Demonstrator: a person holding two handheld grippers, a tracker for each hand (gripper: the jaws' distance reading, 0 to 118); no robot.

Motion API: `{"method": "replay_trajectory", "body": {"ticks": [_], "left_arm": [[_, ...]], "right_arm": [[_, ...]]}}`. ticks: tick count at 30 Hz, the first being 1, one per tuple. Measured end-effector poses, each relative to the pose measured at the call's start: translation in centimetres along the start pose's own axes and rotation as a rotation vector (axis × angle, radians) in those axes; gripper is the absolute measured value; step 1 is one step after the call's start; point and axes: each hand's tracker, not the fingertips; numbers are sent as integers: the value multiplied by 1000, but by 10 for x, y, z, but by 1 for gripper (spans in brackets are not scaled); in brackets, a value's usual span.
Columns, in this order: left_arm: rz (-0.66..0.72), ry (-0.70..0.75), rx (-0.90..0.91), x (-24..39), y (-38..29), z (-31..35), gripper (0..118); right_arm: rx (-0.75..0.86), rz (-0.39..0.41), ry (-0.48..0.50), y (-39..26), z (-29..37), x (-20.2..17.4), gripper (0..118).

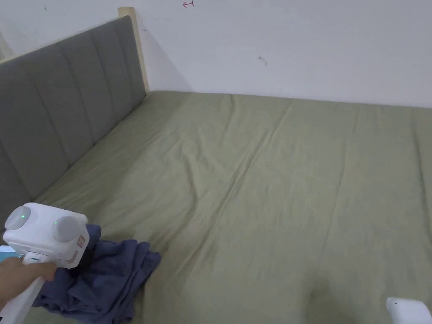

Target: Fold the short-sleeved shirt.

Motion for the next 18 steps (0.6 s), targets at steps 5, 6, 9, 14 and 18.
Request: {"method": "replay_trajectory", "body": {"ticks": [5,6,9,14,18], "left_arm": [[56,52,44,0,-9,12,82],[56,47,44,-1,-11,18,84],[82,-3,82,-1,-15,45,85],[81,-48,207,17,-30,103,85],[-2,-140,298,64,-56,139,13]], "right_arm": [[-16,1,-6,-2,1,6,0],[-14,-4,-4,-2,2,8,0],[-9,-24,7,-2,5,13,0],[9,-36,19,-7,15,18,0],[38,-52,30,-14,28,22,0]]}}
